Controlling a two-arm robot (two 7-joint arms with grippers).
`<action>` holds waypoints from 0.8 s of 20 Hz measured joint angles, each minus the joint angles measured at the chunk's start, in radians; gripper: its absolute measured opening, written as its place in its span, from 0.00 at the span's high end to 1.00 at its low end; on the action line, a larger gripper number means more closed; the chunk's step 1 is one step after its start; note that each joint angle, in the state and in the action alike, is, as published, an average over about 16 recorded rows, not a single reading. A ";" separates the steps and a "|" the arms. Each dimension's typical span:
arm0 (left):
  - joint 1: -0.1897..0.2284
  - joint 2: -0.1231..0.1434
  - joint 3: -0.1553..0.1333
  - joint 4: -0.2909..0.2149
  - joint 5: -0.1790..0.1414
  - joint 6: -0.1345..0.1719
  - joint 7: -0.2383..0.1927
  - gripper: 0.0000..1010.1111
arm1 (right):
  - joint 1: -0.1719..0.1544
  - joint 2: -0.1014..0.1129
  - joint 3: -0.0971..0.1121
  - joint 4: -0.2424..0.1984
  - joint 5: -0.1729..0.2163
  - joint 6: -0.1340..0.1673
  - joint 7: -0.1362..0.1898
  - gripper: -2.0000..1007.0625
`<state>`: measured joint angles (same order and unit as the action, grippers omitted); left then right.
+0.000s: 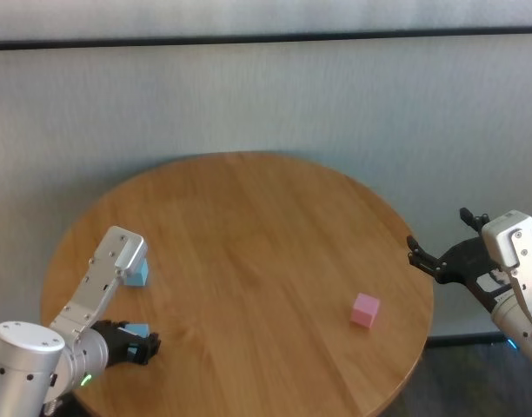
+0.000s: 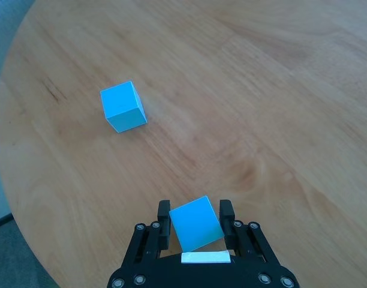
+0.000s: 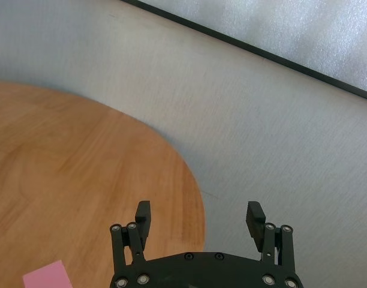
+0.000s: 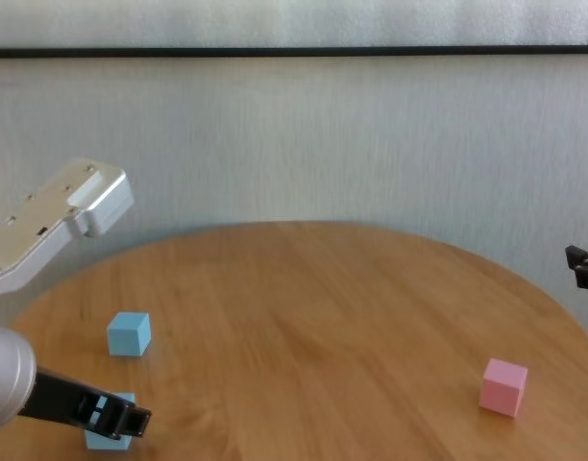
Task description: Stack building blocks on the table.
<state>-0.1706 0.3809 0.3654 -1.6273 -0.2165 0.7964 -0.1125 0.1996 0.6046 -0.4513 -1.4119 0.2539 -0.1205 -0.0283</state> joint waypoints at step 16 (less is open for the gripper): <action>0.004 0.030 0.025 -0.038 0.038 -0.043 -0.058 0.49 | 0.000 0.000 0.000 0.000 0.000 0.000 0.000 0.00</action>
<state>-0.1668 0.4114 0.3905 -1.6648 -0.1784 0.7531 -0.1708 0.1996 0.6046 -0.4513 -1.4119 0.2539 -0.1205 -0.0283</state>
